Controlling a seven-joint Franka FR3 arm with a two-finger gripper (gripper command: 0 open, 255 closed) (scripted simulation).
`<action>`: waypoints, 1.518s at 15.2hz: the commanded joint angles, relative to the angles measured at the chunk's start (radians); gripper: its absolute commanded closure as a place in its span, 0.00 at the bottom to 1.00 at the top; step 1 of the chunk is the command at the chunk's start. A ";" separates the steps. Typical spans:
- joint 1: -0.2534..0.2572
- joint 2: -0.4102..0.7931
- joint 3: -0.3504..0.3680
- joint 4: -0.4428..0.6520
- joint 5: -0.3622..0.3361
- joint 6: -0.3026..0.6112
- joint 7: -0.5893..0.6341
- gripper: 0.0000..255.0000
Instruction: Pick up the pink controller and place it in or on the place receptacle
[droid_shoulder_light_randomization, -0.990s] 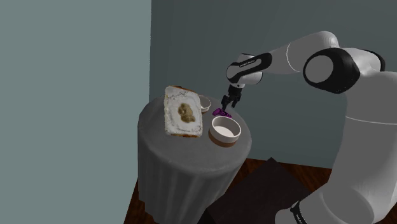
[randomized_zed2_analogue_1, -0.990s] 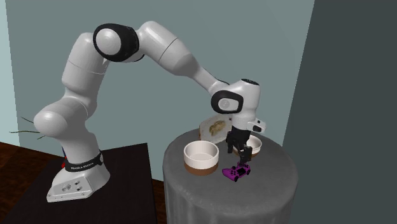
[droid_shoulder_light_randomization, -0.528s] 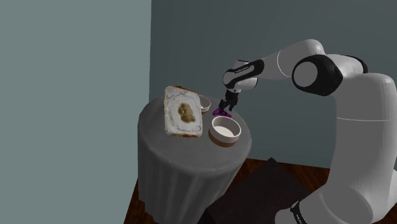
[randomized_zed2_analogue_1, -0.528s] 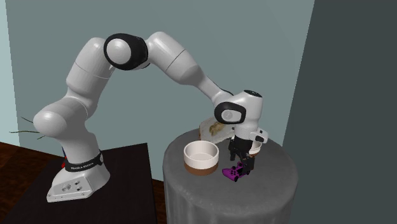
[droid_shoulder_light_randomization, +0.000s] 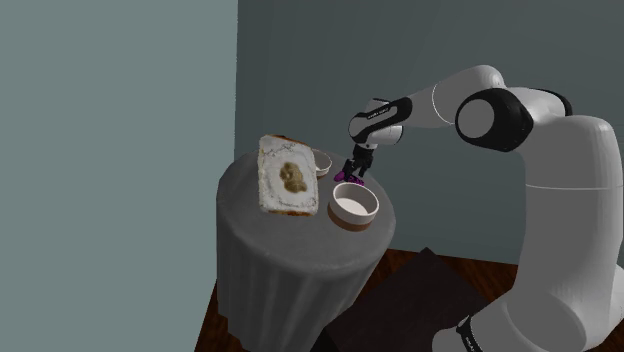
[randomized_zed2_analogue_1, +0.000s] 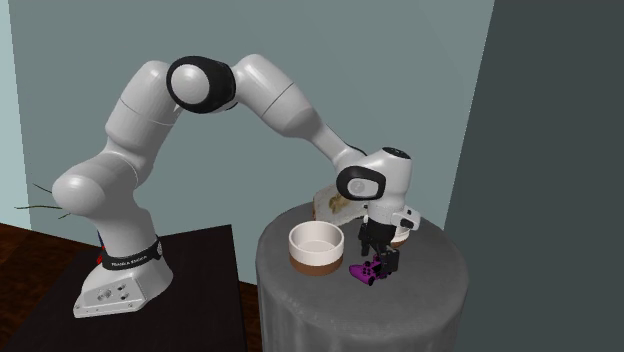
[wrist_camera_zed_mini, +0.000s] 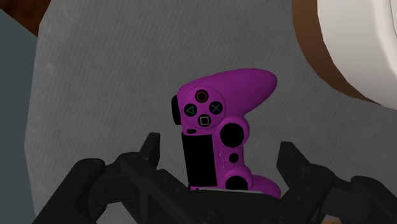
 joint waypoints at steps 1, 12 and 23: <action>0.000 0.000 0.000 0.000 0.000 0.000 0.000 0.00; 0.001 -0.009 -0.001 0.000 -0.001 -0.009 0.001 1.00; 0.008 -0.102 -0.012 0.010 -0.017 -0.111 0.012 1.00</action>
